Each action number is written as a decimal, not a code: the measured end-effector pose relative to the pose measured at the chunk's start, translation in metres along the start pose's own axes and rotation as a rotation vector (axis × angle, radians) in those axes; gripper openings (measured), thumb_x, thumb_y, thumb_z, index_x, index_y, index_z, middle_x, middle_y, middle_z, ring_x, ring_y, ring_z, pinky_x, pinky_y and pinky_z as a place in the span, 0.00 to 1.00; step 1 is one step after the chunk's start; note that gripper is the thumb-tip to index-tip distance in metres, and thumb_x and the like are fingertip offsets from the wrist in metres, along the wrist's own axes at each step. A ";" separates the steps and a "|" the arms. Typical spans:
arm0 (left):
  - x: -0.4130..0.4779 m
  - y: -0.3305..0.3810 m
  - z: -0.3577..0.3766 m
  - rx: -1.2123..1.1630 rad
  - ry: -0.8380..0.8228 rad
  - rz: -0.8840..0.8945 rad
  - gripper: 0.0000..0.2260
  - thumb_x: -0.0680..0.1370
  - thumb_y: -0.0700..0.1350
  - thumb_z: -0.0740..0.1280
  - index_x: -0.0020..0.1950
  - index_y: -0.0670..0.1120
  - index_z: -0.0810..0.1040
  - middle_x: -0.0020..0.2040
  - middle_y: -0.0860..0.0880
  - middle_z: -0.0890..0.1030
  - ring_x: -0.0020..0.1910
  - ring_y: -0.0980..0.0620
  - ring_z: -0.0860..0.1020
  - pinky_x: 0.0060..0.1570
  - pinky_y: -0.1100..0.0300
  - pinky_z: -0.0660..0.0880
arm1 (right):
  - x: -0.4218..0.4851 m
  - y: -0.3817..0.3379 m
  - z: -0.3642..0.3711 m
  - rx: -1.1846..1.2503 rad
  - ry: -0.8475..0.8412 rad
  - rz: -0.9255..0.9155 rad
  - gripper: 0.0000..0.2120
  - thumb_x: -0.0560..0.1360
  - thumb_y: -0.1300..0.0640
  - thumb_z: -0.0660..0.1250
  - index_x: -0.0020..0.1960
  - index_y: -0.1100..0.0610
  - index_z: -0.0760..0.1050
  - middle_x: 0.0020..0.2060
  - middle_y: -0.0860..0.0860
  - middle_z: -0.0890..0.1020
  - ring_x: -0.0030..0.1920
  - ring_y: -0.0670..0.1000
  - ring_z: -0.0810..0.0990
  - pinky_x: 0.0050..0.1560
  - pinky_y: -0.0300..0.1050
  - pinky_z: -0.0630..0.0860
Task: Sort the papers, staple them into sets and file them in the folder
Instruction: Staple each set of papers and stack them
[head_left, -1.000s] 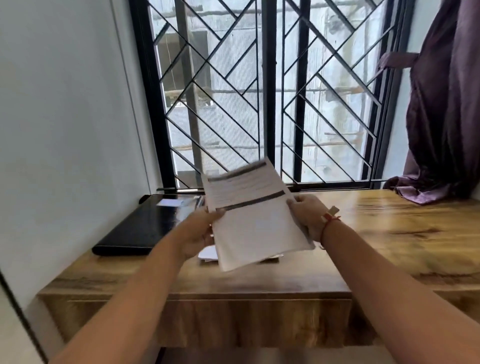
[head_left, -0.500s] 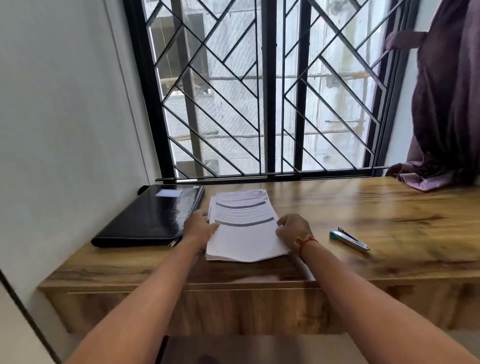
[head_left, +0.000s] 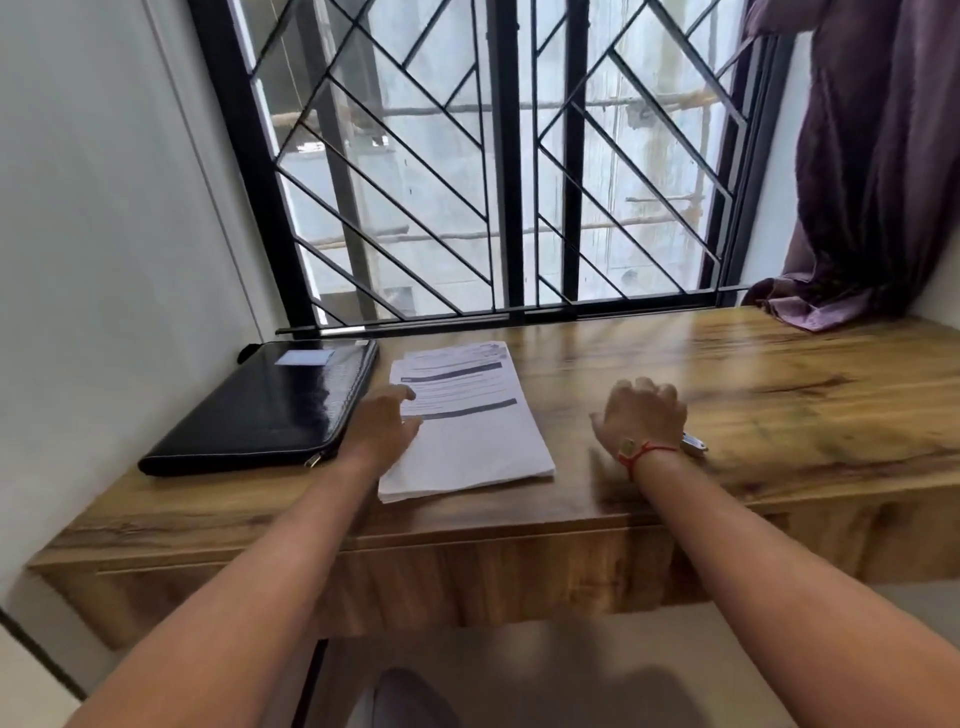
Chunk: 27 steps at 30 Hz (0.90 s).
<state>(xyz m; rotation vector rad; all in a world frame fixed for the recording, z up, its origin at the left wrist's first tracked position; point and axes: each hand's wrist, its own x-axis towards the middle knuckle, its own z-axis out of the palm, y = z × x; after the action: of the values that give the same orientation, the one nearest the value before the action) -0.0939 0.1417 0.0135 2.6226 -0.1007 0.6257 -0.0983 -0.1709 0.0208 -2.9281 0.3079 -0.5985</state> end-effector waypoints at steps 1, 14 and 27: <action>0.000 0.004 0.003 0.007 0.003 0.045 0.15 0.75 0.41 0.74 0.60 0.39 0.79 0.61 0.40 0.80 0.63 0.41 0.76 0.65 0.52 0.70 | 0.003 0.012 -0.002 -0.004 -0.020 0.053 0.25 0.74 0.40 0.66 0.61 0.57 0.76 0.60 0.56 0.78 0.62 0.61 0.73 0.58 0.53 0.72; 0.000 0.067 0.031 -0.065 -0.111 0.287 0.13 0.76 0.44 0.73 0.60 0.43 0.81 0.59 0.45 0.81 0.60 0.43 0.77 0.62 0.51 0.73 | 0.014 0.093 0.007 0.217 -0.176 0.156 0.29 0.78 0.36 0.58 0.55 0.60 0.81 0.55 0.64 0.81 0.58 0.63 0.77 0.56 0.51 0.71; -0.013 0.133 0.057 -0.109 -0.224 0.311 0.11 0.78 0.46 0.72 0.59 0.45 0.82 0.56 0.48 0.81 0.57 0.50 0.77 0.55 0.64 0.69 | 0.005 0.068 0.005 0.347 -0.268 -0.069 0.19 0.77 0.39 0.63 0.50 0.53 0.84 0.48 0.55 0.85 0.51 0.58 0.81 0.42 0.45 0.70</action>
<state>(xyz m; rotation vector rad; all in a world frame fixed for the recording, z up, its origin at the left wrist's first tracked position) -0.1050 -0.0028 0.0155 2.5805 -0.6032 0.4079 -0.1035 -0.2372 0.0065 -2.6438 0.0639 -0.2319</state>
